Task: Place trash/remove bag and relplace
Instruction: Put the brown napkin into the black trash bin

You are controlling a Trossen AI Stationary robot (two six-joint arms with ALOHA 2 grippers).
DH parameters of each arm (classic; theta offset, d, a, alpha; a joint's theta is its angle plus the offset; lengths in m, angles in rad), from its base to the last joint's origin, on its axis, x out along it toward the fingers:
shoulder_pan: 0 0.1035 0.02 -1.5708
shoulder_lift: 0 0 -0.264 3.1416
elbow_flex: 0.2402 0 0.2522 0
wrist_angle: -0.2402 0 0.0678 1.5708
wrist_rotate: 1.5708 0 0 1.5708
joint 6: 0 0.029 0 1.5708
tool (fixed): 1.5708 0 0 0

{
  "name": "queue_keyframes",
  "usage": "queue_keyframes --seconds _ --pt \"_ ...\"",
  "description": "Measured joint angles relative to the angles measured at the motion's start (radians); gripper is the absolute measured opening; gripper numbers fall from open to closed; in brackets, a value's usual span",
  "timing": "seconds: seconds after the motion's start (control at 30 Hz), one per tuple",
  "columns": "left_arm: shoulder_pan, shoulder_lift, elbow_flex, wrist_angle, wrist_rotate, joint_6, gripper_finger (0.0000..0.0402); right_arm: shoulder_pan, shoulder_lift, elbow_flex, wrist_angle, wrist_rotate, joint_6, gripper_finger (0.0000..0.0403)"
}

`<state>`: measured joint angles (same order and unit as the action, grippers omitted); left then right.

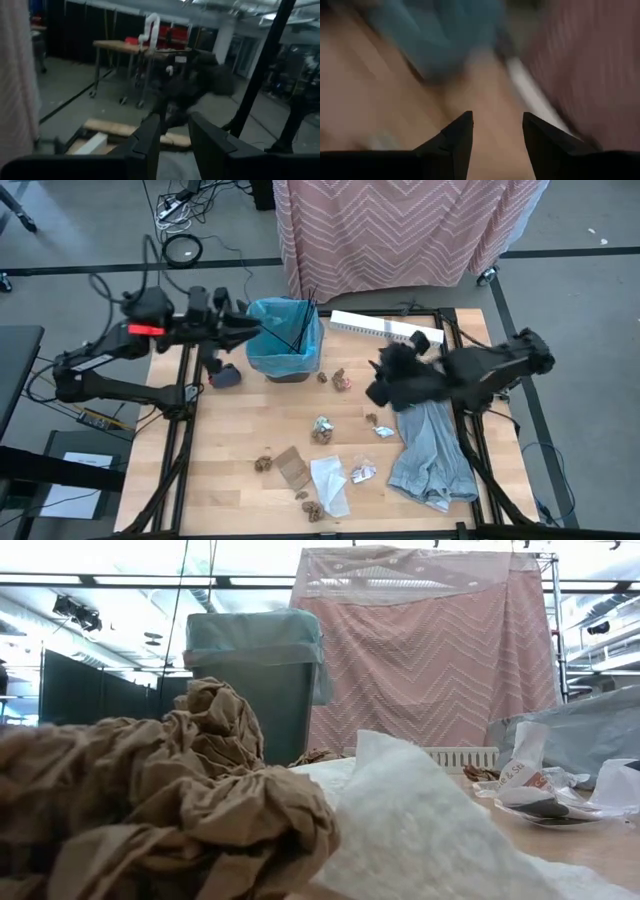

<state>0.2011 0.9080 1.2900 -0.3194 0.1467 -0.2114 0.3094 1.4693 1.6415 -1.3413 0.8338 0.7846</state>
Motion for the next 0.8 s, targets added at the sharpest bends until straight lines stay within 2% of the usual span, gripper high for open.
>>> queue_keyframes --seconds 0.03,0.1,0.23,0.3,0.63,0.8 --pt "-0.005 -0.017 0.000 -0.031 -0.014 0.001 0.0108 -0.037 0.005 -0.055 -0.033 -0.063 0.019 0.0162" --pt "-0.013 -0.040 0.000 -0.102 -0.042 0.001 0.0106 -0.083 0.004 -0.167 0.047 -0.126 -0.022 0.0165" --pt "-0.022 -0.059 0.000 -0.145 -0.049 -0.008 0.0105 -0.139 0.005 -0.348 0.394 -0.361 -0.195 0.0169" --pt "-0.027 -0.062 -0.002 -0.159 -0.047 -0.028 0.0105 -0.171 0.033 -0.410 0.534 -0.460 -0.204 0.0169" --pt "-0.027 -0.065 -0.002 -0.224 -0.042 -0.029 0.0106 -0.299 0.222 -0.447 0.830 -0.641 -0.298 0.0170" --pt "-0.027 -0.065 -0.002 -0.242 -0.042 -0.029 0.0106 -0.333 0.301 -0.447 0.829 -0.656 -0.316 0.0170"
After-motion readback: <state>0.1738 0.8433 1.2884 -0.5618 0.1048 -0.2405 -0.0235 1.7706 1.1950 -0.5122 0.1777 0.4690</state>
